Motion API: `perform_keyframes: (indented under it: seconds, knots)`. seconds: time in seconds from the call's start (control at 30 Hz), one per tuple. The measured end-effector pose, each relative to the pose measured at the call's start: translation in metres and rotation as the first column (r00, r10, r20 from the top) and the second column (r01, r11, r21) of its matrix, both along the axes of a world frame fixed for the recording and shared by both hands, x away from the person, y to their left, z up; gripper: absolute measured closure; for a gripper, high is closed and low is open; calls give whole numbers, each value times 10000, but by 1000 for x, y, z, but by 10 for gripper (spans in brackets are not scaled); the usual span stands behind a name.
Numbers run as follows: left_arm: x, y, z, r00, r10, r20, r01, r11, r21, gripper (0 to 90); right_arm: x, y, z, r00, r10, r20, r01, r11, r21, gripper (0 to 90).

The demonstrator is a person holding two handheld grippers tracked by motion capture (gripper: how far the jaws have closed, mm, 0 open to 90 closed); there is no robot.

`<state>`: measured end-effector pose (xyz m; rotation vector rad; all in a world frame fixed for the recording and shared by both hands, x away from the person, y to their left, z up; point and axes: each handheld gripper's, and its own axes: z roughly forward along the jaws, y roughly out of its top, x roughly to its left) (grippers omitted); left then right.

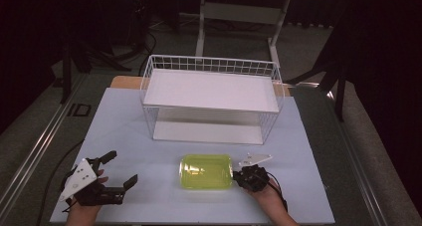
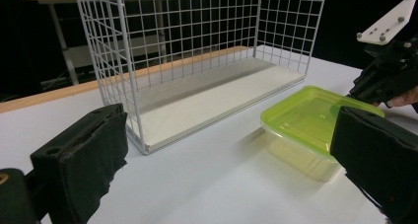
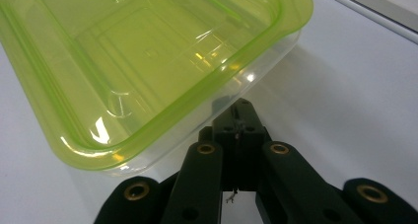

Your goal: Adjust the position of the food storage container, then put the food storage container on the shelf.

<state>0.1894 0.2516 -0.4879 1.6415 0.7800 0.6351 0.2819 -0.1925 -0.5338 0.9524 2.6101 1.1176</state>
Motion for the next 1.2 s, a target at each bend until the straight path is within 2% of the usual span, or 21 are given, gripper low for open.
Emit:
perform_keyframes:
  seconds: [0.2, 0.37, 0.43, 0.47, 0.53, 0.6, 0.67, 0.7, 0.73, 0.8, 0.9, 0.93, 0.97, 1.0, 1.03, 1.07, 1.1, 1.13, 1.17, 1.2]
  knots:
    - [0, 0, 0, 10000, -20, -33, 19, 10000, -53, 20, 3, 7, -3, 9999, 88, 127, -85, 9997, -247, 900]
    - [1, 0, -1, 10000, -12, -75, 12, 10000, -44, 20, 3, 5, -1, 9995, -38, 310, 51, 9991, -427, 852]
    - [1, -1, -1, 10000, 8, -51, -8, 10000, -38, 20, -1, -4, 7, 9976, -513, 456, 526, 9982, -274, 726]
    - [1, -1, -1, 10000, 8, -51, -8, 10000, -38, 20, -1, -4, 7, 9976, -513, 456, 526, 9982, -274, 726]
    - [0, -3, 0, 10000, -29, -28, 29, 10000, 58, 20, -7, -12, 16, 9920, -841, 937, 857, 9962, -125, 536]
    - [0, -4, 0, 9999, -79, -118, 79, 9999, 70, 20, -11, -16, 22, 9858, -1221, 1156, 1214, 9925, 136, 383]
    - [2, -8, 1, 9985, -290, -464, 292, 9996, 37, 20, -14, -19, 25, 9810, -1314, 1424, 1328, 9911, -1, 259]
    - [2, -8, 1, 9985, -290, -464, 292, 9996, 37, 20, -14, -19, 25, 9810, -1314, 1424, 1328, 9911, -1, 259]
    - [4, -12, 3, 9963, -514, -682, 514, 9987, -29, 20, -17, -21, 28, 9791, -1344, 1527, 1360, 9907, -4, 212]
    - [7, -17, 5, 9926, -755, -947, 731, 9969, -285, 20, -20, -28, 34, 9768, -1495, 1535, 1429, 9883, 536, 119]
    - [9, -25, 6, 9829, -1203, -1396, 1160, 9925, -389, 20, -26, -34, 44, 9697, -1744, 1710, 1620, 9832, 842, 118]
    - [9, -28, 6, 9799, -1279, -1530, 1231, 9916, -404, 20, -28, -34, 47, 9648, -1818, 1903, 1693, 9823, 803, 119]
    - [9, -31, 6, 9760, -1385, -1679, 1324, 9901, -470, 20, -31, -34, 50, 9561, -1983, 2159, 1883, 9799, 661, 165]
    - [11, -34, 5, 9698, -1605, -1835, 1489, 9860, -756, 20, -33, -34, 53, 9623, -1835, 2005, 1763, 9829, 535, 180]
    - [12, -37, 5, 9613, -1850, -2040, 1660, 9803, -1068, 20, -33, -34, 55, 9690, -1592, 1889, 1499, 9867, 626, 160]
    - [13, -39, 6, 9567, -1930, -2180, 1700, 9781, -1199, 19, -35, -35, 57, 9722, -1447, 1842, 1316, 9879, 819, 190]
    - [15, -43, 7, 9472, -2024, -2486, 1781, 9771, -1168, 20, -36, -34, 59, 9773, -1487, 1508, 1370, 9869, 857, 200]
    - [17, -46, 9, 9373, -2198, -2703, 1968, 9743, -1100, 20, -37, -33, 61, 9829, -1249, 1355, 1110, 9882, 1056, 201]
    - [19, -50, 10, 9363, -2156, -2772, 1983, 9761, -895, 20, -38, -34, 62, 9857, -1184, 1200, 996, 9833, 1524, 201]
    - [20, -54, 11, 9358, -2128, -2812, 2006, 9770, -717, 20, -38, -33, 63, 9862, -1202, 1142, 1004, 9810, 1660, 201]
